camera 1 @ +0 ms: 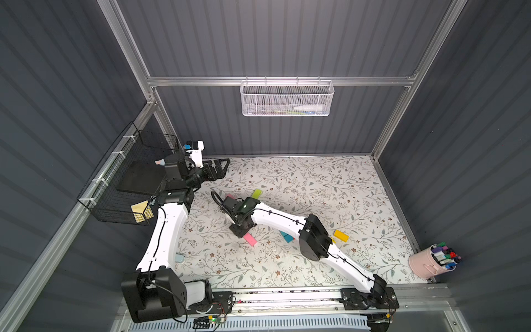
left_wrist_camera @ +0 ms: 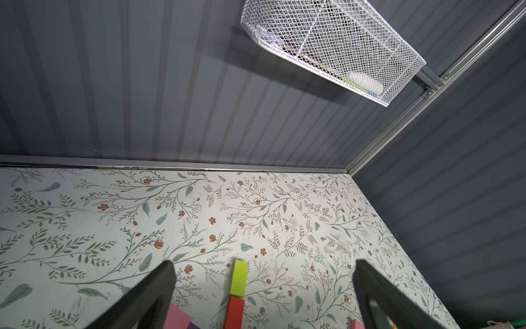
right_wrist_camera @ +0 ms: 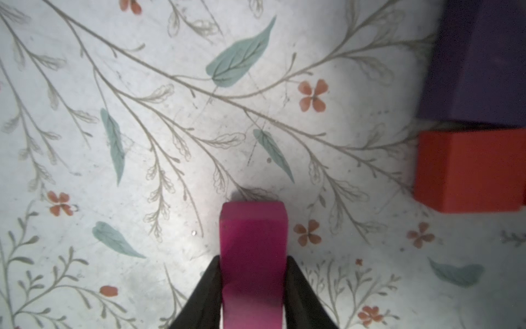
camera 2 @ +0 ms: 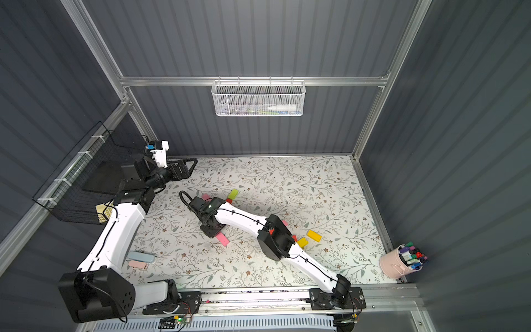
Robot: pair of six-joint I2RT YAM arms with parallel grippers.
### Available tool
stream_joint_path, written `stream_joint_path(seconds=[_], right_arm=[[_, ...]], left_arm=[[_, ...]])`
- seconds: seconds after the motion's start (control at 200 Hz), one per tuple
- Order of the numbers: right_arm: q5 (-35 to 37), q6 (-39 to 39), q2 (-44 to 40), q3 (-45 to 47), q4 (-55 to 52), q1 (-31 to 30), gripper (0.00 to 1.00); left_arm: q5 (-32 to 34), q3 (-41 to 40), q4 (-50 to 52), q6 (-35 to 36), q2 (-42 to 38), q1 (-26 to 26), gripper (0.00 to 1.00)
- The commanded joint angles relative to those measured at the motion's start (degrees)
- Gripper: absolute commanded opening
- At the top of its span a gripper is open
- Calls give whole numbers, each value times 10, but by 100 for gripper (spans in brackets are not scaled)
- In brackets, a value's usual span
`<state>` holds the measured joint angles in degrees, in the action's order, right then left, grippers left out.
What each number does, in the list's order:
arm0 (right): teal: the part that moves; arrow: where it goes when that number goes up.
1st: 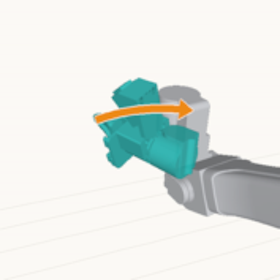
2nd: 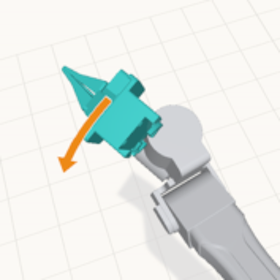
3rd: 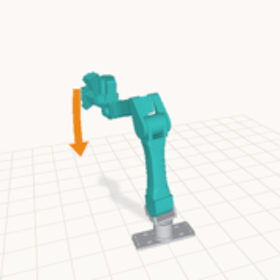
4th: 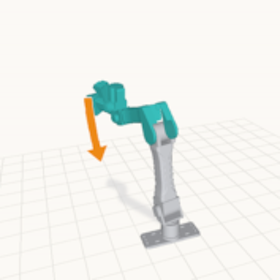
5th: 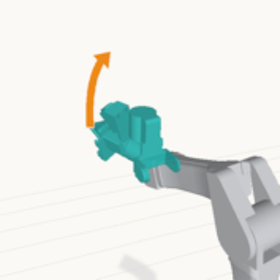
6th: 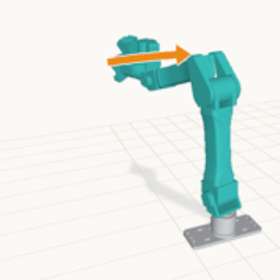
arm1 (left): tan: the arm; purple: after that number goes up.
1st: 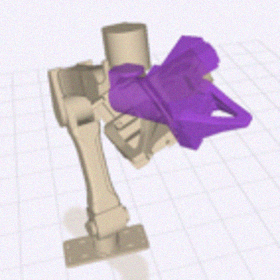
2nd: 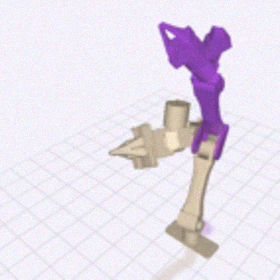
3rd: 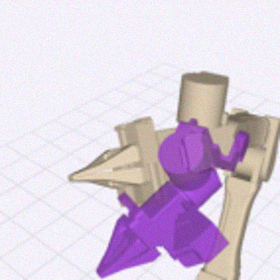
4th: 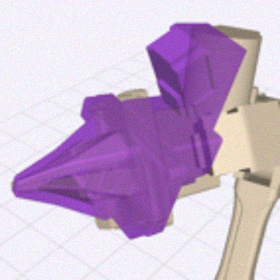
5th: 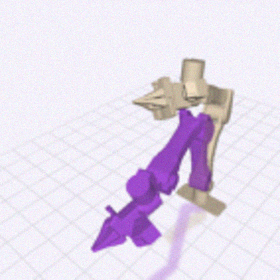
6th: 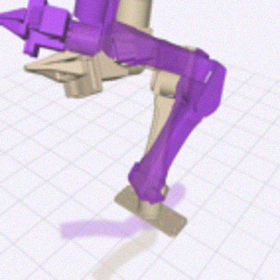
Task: Assemble the letter v with building blocks
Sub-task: Assemble the building block at the center of the board.
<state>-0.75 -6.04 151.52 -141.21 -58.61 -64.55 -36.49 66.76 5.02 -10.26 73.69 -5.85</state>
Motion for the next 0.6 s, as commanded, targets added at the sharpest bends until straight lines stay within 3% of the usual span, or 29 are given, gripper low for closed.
stream_joint_path(seconds=[0.0, 0.595], right_arm=[[11, -4, 21, 14, -36, -5, 44], [31, -1, -6, 11, -9, 4, 48]], left_arm=[[1, -11, 0, 13, 0, -4, 100], [3, -13, -1, 15, 1, -4, 100]])
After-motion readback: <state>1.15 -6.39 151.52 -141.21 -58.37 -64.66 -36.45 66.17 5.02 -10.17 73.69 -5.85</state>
